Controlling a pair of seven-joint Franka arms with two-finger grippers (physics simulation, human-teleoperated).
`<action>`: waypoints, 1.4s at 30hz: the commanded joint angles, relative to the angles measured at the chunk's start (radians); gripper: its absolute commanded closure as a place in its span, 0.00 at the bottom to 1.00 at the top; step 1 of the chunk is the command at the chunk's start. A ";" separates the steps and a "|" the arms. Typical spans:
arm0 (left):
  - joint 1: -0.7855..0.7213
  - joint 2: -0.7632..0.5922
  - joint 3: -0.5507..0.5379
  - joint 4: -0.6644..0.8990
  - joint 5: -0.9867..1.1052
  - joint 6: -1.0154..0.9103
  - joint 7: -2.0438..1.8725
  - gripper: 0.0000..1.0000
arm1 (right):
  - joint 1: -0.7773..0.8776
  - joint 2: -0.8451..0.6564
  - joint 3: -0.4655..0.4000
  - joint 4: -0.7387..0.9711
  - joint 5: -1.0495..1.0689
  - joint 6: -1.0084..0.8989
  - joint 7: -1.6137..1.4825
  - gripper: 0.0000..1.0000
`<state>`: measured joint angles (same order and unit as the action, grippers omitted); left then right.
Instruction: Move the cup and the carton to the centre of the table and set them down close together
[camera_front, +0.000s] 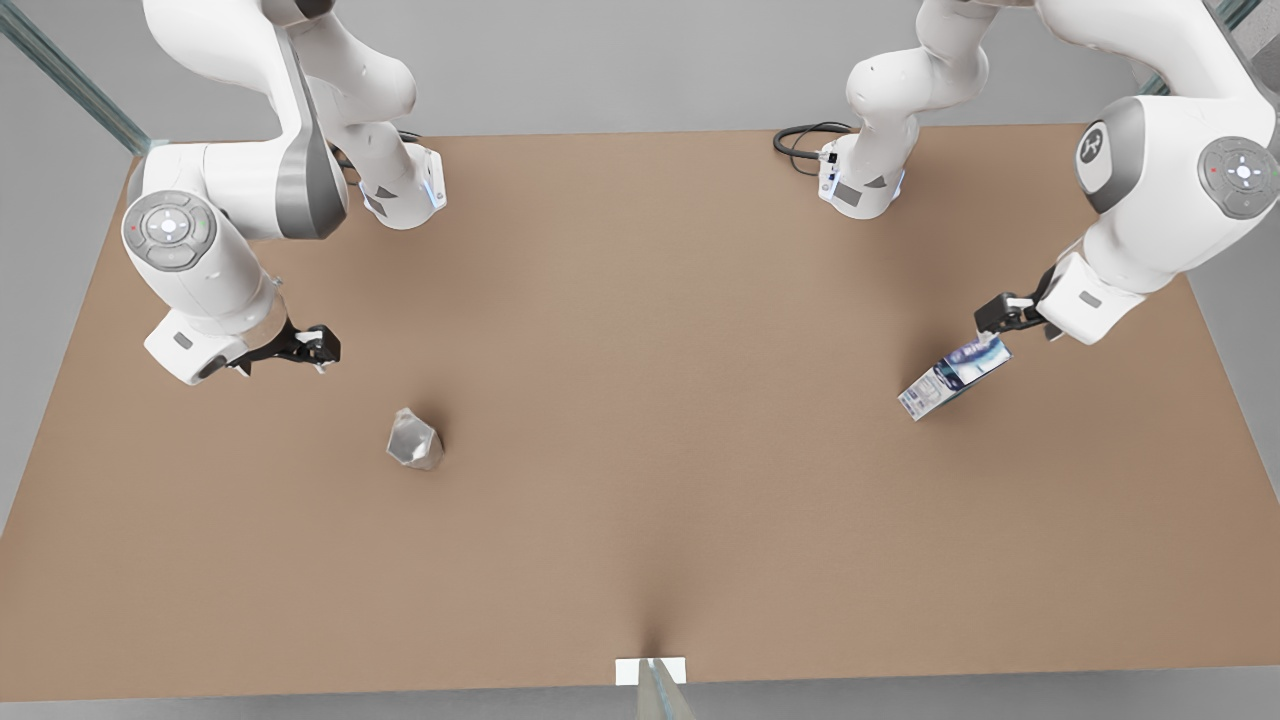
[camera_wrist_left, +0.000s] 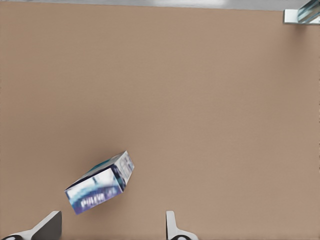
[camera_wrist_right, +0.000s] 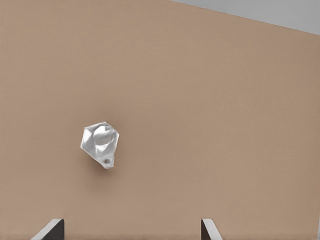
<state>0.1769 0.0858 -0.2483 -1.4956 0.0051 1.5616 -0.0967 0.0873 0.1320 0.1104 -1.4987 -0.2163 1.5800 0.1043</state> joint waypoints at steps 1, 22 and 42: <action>0.003 0.000 0.000 0.000 0.000 0.000 0.000 0.00 | 0.000 0.000 0.000 0.000 0.000 0.000 0.000 0.00; 0.004 0.017 0.000 0.000 -0.002 -0.020 -0.002 0.00 | -0.089 0.334 0.029 -0.261 0.146 0.314 0.135 0.00; 0.006 0.023 0.000 0.003 -0.002 -0.038 0.000 0.00 | -0.103 0.402 0.029 -0.339 0.178 0.491 0.129 0.06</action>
<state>0.1828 0.1090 -0.2483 -1.4926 0.0030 1.5218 -0.0967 -0.0132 0.5409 0.1396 -1.8331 -0.0251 2.0700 0.2353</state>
